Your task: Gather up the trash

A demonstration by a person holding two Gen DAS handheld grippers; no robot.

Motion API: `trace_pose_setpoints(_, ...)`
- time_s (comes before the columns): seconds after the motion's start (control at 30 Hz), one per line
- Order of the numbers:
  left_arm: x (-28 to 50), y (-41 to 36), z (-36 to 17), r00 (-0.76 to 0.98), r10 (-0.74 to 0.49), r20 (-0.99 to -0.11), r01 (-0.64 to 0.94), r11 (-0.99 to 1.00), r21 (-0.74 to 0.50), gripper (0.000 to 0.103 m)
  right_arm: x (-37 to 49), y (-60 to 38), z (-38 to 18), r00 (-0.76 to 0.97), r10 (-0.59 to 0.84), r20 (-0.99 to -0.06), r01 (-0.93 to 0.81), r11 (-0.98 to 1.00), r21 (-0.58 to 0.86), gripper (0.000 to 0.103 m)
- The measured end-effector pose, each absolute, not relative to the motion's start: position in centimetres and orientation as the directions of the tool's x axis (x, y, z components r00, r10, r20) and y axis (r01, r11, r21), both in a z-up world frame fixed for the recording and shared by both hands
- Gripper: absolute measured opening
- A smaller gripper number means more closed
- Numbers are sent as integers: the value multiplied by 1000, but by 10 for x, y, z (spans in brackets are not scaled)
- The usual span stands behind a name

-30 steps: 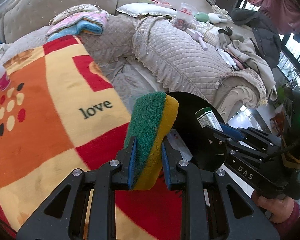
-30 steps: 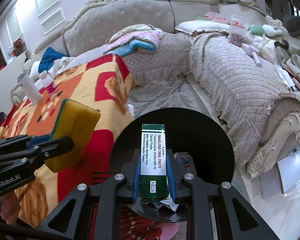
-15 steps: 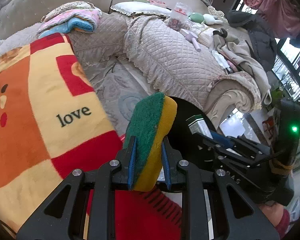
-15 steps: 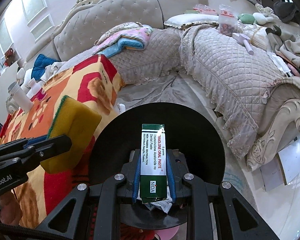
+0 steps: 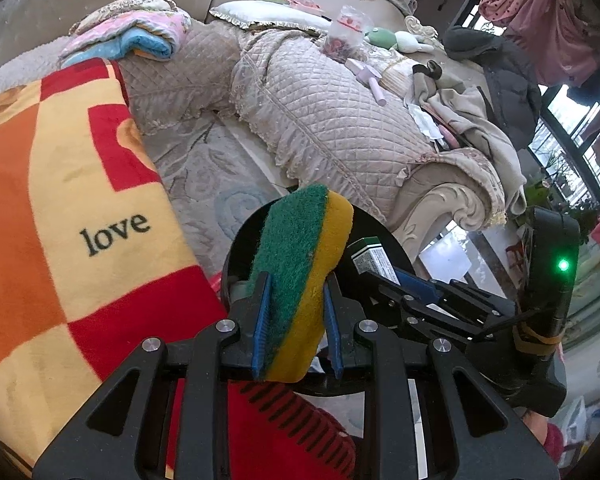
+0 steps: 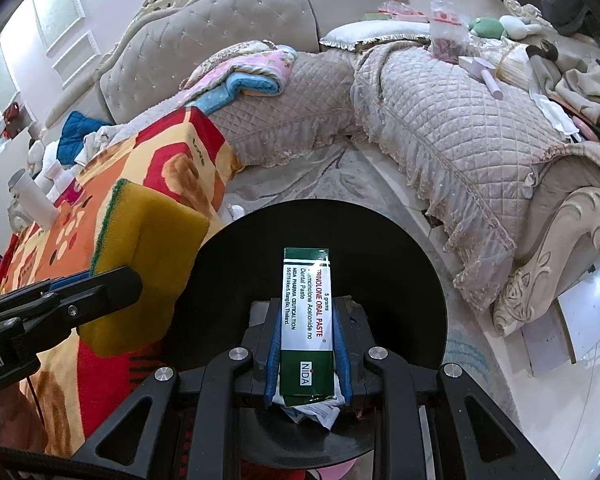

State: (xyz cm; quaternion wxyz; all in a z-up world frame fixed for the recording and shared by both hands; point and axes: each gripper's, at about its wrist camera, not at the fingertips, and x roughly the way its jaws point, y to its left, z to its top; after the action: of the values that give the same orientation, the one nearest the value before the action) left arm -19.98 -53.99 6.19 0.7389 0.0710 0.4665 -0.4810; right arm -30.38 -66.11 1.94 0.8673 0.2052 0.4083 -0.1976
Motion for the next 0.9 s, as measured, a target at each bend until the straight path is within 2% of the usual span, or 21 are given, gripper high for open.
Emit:
trace_pose_setpoints(0.1, -198, -539, 62, 93, -653, -751, 772, 524, -360, 27, -304, -662, 18, 580, -182, -794, 524, 830, 193, 23)
trace_pose_setpoints(0.13, -197, -538, 63, 92, -652, -753, 774, 523, -358, 32, -304, -662, 18, 579, -183, -795, 527, 828, 193, 25)
trace_pose_setpoints(0.17, -197, -538, 63, 92, -649, -755, 775, 523, -355, 35, -305, -663, 19, 580, -183, -794, 528, 827, 195, 32)
trace_pose_setpoints(0.2, -197, -536, 63, 92, -650, -755, 775, 523, -356, 45, -305, -663, 19, 583, -183, -792, 529, 825, 199, 39)
trace_pose_setpoints(0.23, -197, -535, 64, 89, -657, -749, 773, 520, -363, 54, -306, -662, 20, 587, -183, -789, 528, 825, 202, 41)
trace_pose_setpoints(0.3, -197, -534, 64, 95, -665, -740, 769, 521, -370, 61, -307, -661, 21, 589, -185, -787, 529, 824, 202, 42)
trace_pose_setpoints(0.63, -202, -515, 70, 234, -634, -737, 772, 582, -255, 63, -314, -648, 36, 601, -224, -767, 536, 825, 179, 43)
trace_pose_setpoints(0.8, -212, -505, 75, 333, -598, -729, 780, 609, -143, 63, -316, -633, 45, 607, -256, -753, 531, 835, 144, 44)
trace_pose_setpoints(0.9, -213, -494, 77, 345, -603, -719, 780, 611, -138, 63, -318, -625, 52, 619, -269, -737, 531, 835, 141, 50)
